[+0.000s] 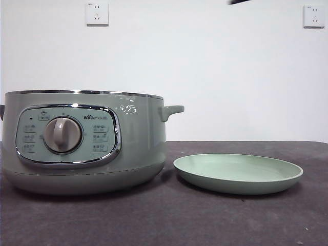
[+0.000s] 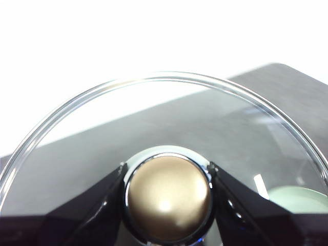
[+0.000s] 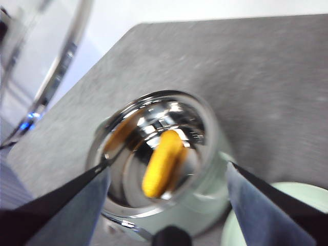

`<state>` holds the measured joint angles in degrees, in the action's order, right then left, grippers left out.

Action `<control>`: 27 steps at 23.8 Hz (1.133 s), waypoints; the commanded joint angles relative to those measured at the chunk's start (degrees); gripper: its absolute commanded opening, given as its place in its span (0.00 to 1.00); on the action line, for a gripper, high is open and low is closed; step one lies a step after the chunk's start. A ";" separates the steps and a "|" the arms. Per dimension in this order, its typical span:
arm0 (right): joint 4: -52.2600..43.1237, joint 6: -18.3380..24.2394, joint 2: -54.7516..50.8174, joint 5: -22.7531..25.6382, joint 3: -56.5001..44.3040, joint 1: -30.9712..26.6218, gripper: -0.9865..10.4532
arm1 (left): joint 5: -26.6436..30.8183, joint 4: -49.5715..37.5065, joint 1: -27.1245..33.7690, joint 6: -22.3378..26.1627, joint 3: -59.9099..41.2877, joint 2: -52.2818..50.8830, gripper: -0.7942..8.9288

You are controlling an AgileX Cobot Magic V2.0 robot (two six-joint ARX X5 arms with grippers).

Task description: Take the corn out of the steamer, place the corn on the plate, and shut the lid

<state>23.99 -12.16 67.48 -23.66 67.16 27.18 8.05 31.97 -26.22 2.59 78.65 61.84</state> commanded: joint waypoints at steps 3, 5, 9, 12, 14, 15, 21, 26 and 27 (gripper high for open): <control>0.87 0.72 10.75 2.08 8.48 7.30 0.42 | 7.74 -0.11 -0.07 1.73 1.20 -7.30 0.07; 3.04 1.77 16.20 4.00 13.49 10.32 0.42 | 10.82 1.01 -0.07 2.05 1.20 -9.88 0.07; 10.95 4.42 26.88 8.90 25.09 14.32 0.42 | 13.60 2.97 -0.07 2.21 1.20 -13.73 0.07; 17.66 5.97 35.36 13.55 34.47 17.16 0.42 | 15.32 4.66 -0.07 2.21 1.20 -16.02 0.07; 23.12 6.69 43.30 17.42 43.19 19.37 0.42 | 16.31 6.40 -0.07 2.21 1.20 -18.03 0.07; 25.22 6.99 46.93 19.63 47.08 20.26 0.42 | 16.35 7.23 -0.07 2.19 1.20 -18.78 0.07; 28.83 7.10 61.07 22.75 56.89 22.88 0.42 | 17.44 11.10 -0.07 2.14 1.20 -19.80 0.07; 29.18 7.06 66.14 23.78 56.89 22.56 0.42 | 17.44 11.61 -0.07 2.14 1.20 -19.80 0.07; 29.09 7.02 66.97 23.78 56.89 22.56 0.42 | 17.44 11.65 -0.07 2.14 1.20 -19.80 0.07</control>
<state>53.15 -5.32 133.62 0.03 123.94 49.71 25.15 46.26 -26.22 4.10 78.85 42.87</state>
